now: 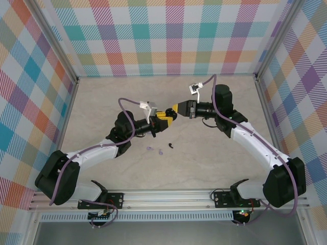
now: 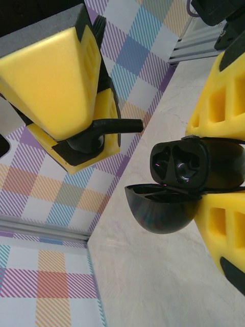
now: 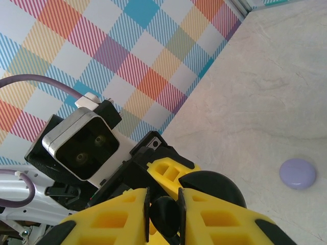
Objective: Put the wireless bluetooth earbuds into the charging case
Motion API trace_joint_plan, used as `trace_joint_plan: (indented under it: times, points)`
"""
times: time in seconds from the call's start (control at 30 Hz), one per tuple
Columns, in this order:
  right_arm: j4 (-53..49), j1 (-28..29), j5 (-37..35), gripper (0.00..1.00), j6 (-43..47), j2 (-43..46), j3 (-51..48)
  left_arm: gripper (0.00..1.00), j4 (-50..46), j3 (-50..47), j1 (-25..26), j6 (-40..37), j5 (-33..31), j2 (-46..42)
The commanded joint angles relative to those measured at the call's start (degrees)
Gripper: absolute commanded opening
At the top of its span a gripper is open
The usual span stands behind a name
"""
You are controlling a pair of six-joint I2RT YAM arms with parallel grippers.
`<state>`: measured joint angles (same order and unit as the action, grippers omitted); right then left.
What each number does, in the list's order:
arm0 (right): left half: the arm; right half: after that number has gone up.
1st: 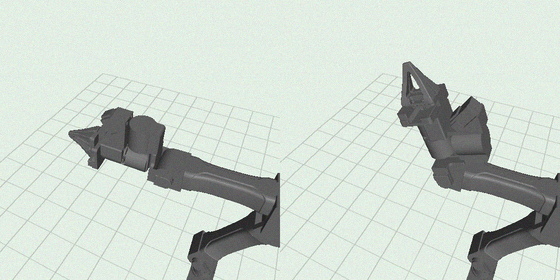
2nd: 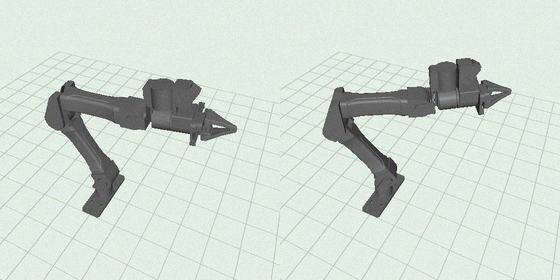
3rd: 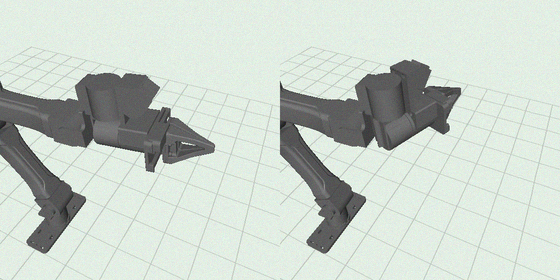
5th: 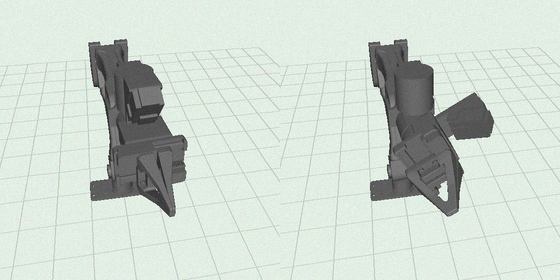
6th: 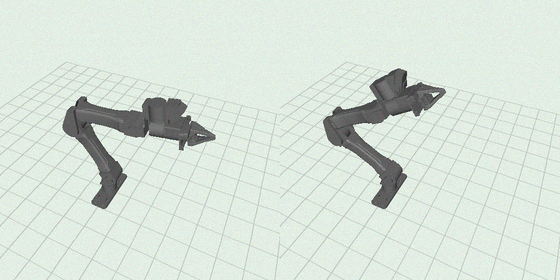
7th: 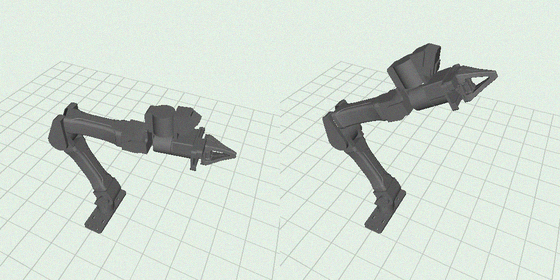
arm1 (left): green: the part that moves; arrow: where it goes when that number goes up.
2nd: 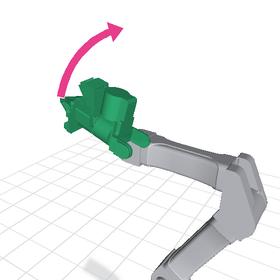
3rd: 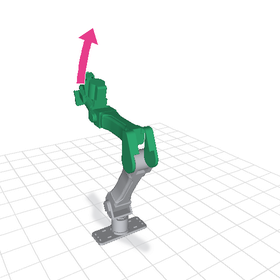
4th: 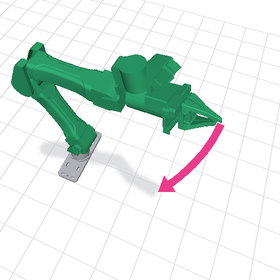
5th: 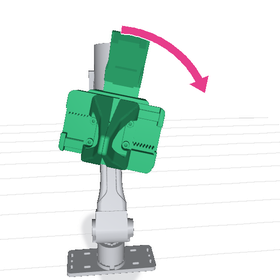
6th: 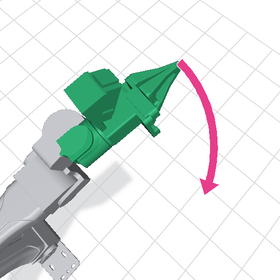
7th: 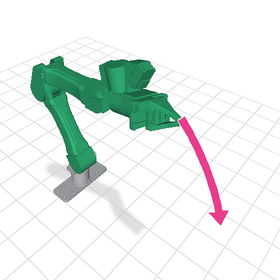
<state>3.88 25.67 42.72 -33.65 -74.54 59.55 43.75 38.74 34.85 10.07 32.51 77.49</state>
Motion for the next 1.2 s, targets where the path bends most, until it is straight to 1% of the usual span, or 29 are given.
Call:
trace_joint_plan:
  times: [0.0,0.27,1.17]
  points:
    - [1.92,0.43,0.60,0.23,1.05,-0.76,-0.40,0.09,3.45,-0.13,1.16,0.31,0.18,-1.77]
    - [1.72,0.70,0.08,0.23,1.31,-1.05,-0.40,0.09,2.86,0.18,1.71,0.04,0.62,-1.82]
    - [-0.24,1.23,-1.26,0.23,3.41,-1.49,-0.66,0.08,3.98,0.15,1.71,2.06,-1.22,-2.35]
